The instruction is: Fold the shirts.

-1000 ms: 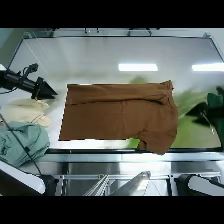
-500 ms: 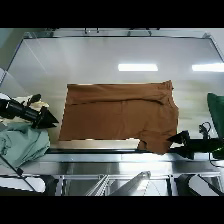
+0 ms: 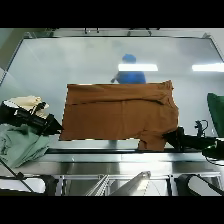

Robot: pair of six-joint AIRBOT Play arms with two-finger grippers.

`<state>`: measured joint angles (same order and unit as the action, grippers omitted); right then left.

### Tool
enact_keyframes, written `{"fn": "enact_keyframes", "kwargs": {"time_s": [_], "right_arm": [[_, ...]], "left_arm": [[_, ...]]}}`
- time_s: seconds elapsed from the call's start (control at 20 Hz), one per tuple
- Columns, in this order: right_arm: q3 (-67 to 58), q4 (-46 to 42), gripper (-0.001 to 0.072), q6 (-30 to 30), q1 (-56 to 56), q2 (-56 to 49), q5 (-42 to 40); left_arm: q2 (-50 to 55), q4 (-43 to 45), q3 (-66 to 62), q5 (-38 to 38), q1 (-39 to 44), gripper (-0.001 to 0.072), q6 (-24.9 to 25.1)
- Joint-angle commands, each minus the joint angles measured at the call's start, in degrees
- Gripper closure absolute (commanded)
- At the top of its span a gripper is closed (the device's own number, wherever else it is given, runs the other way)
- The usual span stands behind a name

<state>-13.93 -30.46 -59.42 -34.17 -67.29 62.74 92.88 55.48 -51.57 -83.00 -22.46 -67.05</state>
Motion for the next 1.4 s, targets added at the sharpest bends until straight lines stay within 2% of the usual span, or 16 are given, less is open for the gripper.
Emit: {"fn": "enact_keyframes", "kwargs": {"time_s": [0.0,0.05,0.1,0.15,0.25,0.3,0.35,0.6,0.8,0.95,1.1,1.15,1.35], "right_arm": [[0.1,2.7,0.0486,1.5,2.9,-0.4,0.2],[0.0,2.6,0.0486,2.0,2.8,-0.4,0.3],[-0.1,2.6,0.0487,2.5,2.7,-0.3,0.5],[-0.1,2.6,0.0488,2.6,2.7,-0.3,0.9],[-0.2,2.0,0.0491,2.6,2.4,-0.3,2.4],[-0.2,1.6,0.0576,2.7,1.4,-0.3,4.0],[-0.2,1.1,0.0696,2.6,0.2,-0.2,5.6],[-0.9,0.8,0.0695,2.6,-9.3,2.8,13.6],[-1.1,6.0,0.0694,2.7,-9.8,3.9,13.9],[-4.2,15.2,0.0694,4.3,-8.9,3.8,14.6],[-12.4,19.5,0.0694,5.0,-2.8,2.6,9.0],[-16.4,19.8,0.0694,5.0,0.0,1.0,5.9],[-33.7,20.2,0.0694,5.4,8.2,-11.6,-0.9]], "left_arm": [[0.0,0.4,1.5,4.0,4.2,0.0382,-0.1],[0.0,0.3,1.4,3.9,5.4,0.0384,-0.1],[0.0,0.3,1.4,4.0,6.5,0.0443,-0.1],[0.0,0.3,1.4,3.9,7.3,0.0689,0.0],[0.0,0.3,1.3,3.9,7.9,0.0681,0.3],[0.0,0.4,1.2,3.8,7.6,0.0681,0.3],[0.0,0.3,1.1,3.5,6.7,0.0681,0.3],[-0.7,-1.5,0.3,1.0,1.2,0.0681,0.0],[-3.8,-17.7,0.2,-1.9,-1.5,0.0681,7.2],[-6.1,-21.9,-5.4,-4.9,-1.6,0.0681,7.6],[-6.1,-23.7,-13.7,-3.2,0.2,0.0682,7.2],[-5.0,-23.1,-16.5,-2.0,1.1,0.0681,5.6],[4.0,-19.0,-27.0,-1.3,4.3,0.0681,1.4]]}}
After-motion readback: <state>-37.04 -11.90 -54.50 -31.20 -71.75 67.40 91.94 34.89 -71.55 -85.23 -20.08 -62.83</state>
